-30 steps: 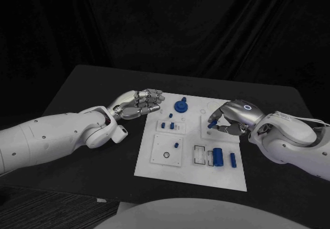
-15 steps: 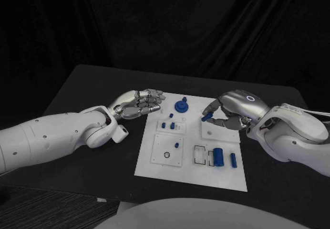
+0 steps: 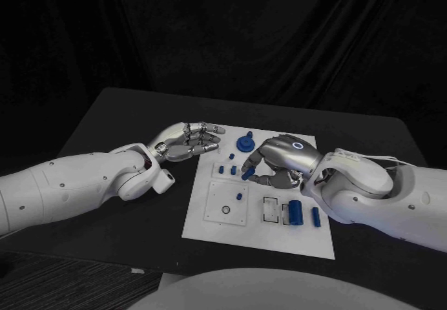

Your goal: Assemble the parts on the task board

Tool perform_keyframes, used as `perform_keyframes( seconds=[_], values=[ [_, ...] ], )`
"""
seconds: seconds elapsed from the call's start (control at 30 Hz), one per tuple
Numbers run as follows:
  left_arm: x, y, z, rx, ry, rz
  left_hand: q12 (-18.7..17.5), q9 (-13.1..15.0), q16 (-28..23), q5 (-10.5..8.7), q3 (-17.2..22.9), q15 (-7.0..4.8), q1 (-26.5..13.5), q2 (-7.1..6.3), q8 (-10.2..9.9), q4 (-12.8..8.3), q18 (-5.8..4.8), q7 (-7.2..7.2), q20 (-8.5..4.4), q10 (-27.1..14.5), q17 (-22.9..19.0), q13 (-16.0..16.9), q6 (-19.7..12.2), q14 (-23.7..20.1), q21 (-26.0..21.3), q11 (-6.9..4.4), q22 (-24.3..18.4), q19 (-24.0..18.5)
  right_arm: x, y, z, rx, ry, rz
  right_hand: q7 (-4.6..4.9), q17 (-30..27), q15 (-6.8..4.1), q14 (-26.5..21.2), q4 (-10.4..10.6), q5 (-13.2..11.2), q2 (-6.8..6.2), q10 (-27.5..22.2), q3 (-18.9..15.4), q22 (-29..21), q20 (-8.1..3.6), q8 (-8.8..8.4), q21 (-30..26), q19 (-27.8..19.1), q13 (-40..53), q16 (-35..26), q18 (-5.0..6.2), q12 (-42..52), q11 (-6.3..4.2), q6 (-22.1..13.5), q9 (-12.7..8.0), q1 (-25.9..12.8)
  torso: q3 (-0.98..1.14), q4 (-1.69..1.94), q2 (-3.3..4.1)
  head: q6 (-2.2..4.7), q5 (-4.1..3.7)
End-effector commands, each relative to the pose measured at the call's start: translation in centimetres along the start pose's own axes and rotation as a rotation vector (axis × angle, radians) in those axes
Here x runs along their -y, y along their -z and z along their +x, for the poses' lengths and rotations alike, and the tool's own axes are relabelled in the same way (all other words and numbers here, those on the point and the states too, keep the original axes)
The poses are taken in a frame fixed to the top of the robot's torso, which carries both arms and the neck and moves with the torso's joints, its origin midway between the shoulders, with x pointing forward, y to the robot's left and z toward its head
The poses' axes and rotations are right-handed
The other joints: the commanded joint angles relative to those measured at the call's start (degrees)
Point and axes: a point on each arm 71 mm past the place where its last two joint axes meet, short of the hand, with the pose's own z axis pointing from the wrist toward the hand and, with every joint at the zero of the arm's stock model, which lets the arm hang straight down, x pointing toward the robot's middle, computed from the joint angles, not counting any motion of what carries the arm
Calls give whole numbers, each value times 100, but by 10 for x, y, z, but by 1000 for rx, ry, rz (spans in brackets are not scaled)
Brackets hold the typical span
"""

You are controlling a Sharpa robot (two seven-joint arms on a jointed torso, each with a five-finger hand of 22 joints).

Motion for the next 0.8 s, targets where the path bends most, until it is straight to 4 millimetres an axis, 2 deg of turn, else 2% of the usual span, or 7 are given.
perform_keyframes(
  seconds=[0.03,0.13,0.23,0.43,0.57,0.8],
  values=[
    [2,-1,1,-2,11,22,89,-6,47,20,-40,0,58,12,-20,13,-87,-18,7,30,-5,30,-26,81,29,58,-14,66,-5,-5,8,-31,10,-33,26,9,-31,196,-8,18,-47,78,25,564,-10,-39,-8,13,1,10,-85,-41,-56,-6,-6,8,4,-13,3,-1,47],
    [2,-1,2,-2,11,22,138,-5,61,22,-45,-2,61,12,-10,15,-85,-20,8,39,-6,48,-33,109,34,79,-19,80,-12,-12,15,-46,3,-53,27,15,-30,198,-9,18,-61,76,25,564,-9,-47,-8,13,1,14,-85,-52,-54,-11,-6,-3,3,-11,0,-1,49],
    [2,-2,2,-3,11,23,168,-5,71,24,-47,-3,64,13,-7,14,-83,-20,8,42,-6,59,-40,128,38,91,-21,91,-19,-18,22,-68,6,-75,28,12,-29,198,-14,21,-73,74,28,561,-8,-54,-21,10,0,11,-84,-61,-53,-19,-7,-8,3,26,6,-1,23],
    [2,-4,4,-7,13,24,181,-3,76,29,-47,-3,65,17,-1,15,-82,-18,7,41,-6,64,-36,137,40,96,-22,96,-29,-26,36,-121,32,-106,35,-17,-23,189,-24,-2,-93,63,42,551,-5,-77,-64,-3,-1,-16,-78,-90,-46,-40,-10,-19,3,64,20,-1,-43],
    [2,-4,4,-9,14,24,184,-2,78,36,-45,-2,67,23,4,16,-82,-15,7,27,-7,64,-32,140,42,95,-24,100,-32,-28,42,-148,46,-113,36,-27,-21,185,-32,-13,-97,62,51,546,-4,-83,-85,-10,-1,-26,-75,-99,-44,-45,-11,-17,2,74,27,-1,-55],
    [1,-4,4,-10,14,22,183,-1,78,38,-44,-1,67,26,7,17,-82,-13,8,18,-8,64,-31,140,43,94,-25,101,-34,-29,49,-191,68,-112,38,-50,-19,175,-59,-41,-107,72,72,538,-2,-91,-125,-26,3,-50,-69,-112,-44,-42,-8,-1,-9,61,23,-1,-39]
  ],
)
